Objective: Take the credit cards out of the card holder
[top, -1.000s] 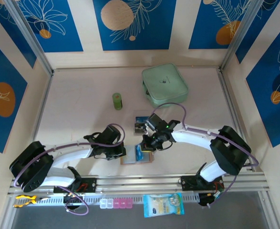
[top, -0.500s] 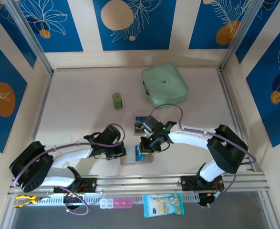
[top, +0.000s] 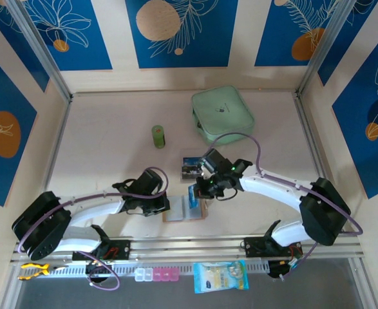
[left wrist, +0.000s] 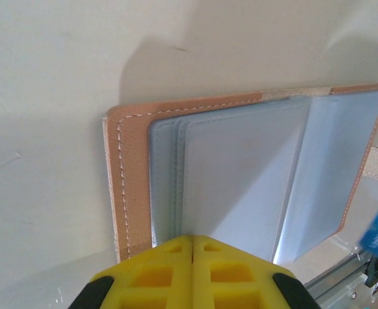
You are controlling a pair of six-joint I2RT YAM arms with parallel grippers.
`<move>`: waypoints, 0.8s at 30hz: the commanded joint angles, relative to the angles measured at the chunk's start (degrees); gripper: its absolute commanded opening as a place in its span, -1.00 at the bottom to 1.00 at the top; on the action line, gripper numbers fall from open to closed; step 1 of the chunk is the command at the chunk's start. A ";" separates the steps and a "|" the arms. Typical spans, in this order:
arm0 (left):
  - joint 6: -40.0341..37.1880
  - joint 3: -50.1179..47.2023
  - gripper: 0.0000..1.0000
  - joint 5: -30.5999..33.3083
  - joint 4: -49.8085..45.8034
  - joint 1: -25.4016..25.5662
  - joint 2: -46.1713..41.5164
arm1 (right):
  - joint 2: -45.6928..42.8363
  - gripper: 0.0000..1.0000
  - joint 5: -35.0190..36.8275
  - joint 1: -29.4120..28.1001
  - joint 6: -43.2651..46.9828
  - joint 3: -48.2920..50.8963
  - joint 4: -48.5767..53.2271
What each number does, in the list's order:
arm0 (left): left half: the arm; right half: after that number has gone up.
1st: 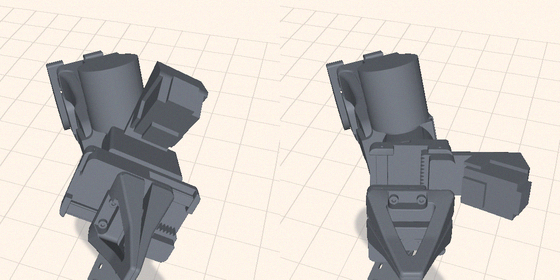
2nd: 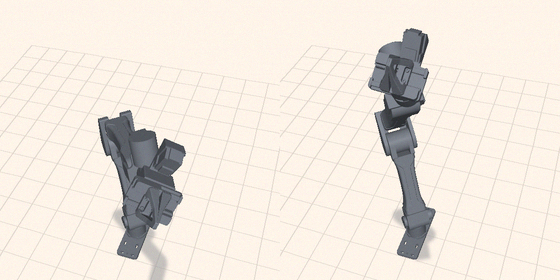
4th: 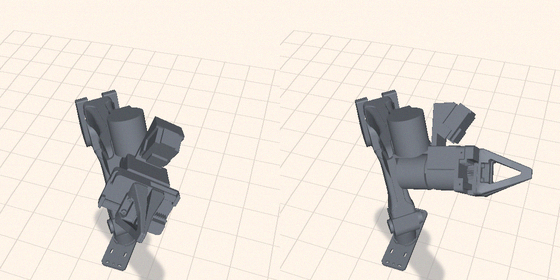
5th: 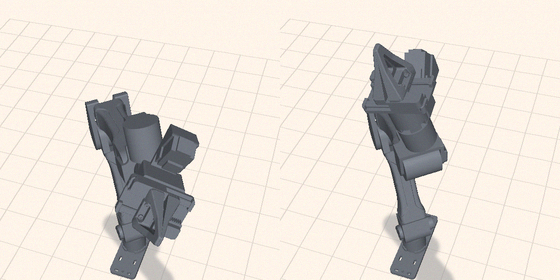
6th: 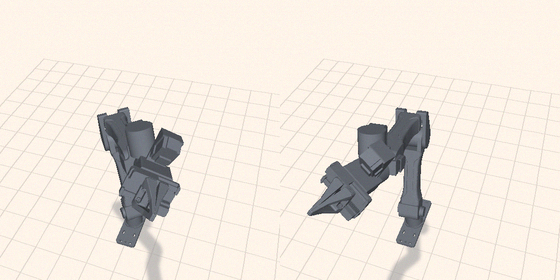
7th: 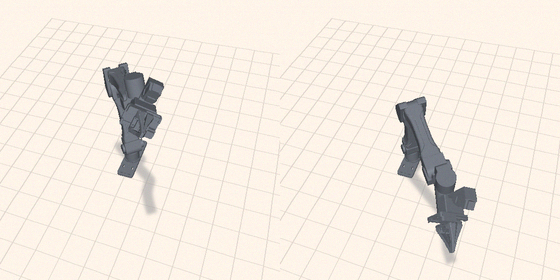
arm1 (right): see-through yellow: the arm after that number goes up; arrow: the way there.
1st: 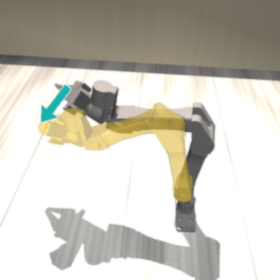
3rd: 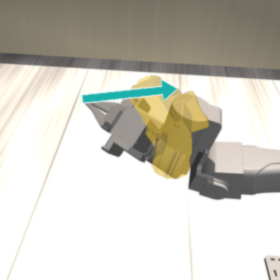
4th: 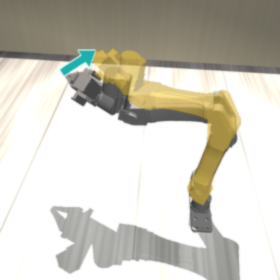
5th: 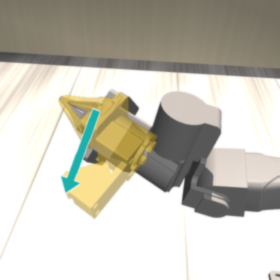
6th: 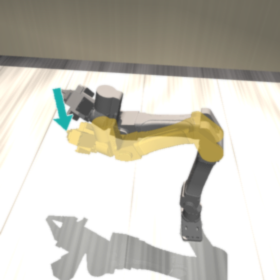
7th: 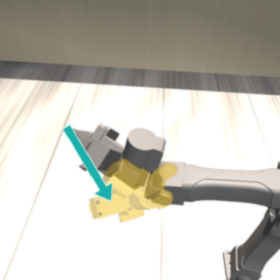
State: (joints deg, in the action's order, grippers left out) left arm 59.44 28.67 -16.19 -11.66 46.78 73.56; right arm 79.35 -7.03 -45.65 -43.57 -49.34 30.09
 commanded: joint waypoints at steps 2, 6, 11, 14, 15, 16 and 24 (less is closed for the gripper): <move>-1.39 -0.25 -0.86 1.01 -2.71 0.32 -1.72 | -1.64 -0.93 -1.64 3.01 14.17 -4.03 7.16; -1.60 0.07 -0.82 1.07 -2.76 0.24 -2.19 | -1.21 -0.92 0.36 5.92 27.64 -8.28 12.17; -1.39 -0.08 -0.80 0.89 -2.39 0.22 -2.68 | 1.75 -0.93 3.69 6.15 49.97 -14.78 19.79; -1.48 -0.23 -0.71 1.16 -2.37 0.06 -3.46 | 5.07 -0.99 12.61 5.48 57.25 -19.91 24.29; -1.38 -0.54 -0.68 1.20 -2.00 0.08 -3.85 | 6.33 -1.00 14.15 5.40 60.21 -21.65 25.73; -1.27 -0.75 -0.66 1.16 -1.86 -0.02 -4.39 | 7.51 -1.00 15.57 5.24 63.04 -23.03 26.81; -0.96 -1.93 -0.62 2.03 -3.76 -0.67 -8.32 | 15.96 -1.00 21.68 4.27 79.03 -31.92 30.80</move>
State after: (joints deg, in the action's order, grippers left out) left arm 59.20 27.64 -15.42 -13.06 46.63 66.74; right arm 93.49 11.44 -41.23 26.33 -77.89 57.30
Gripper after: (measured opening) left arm 0.185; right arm 0.063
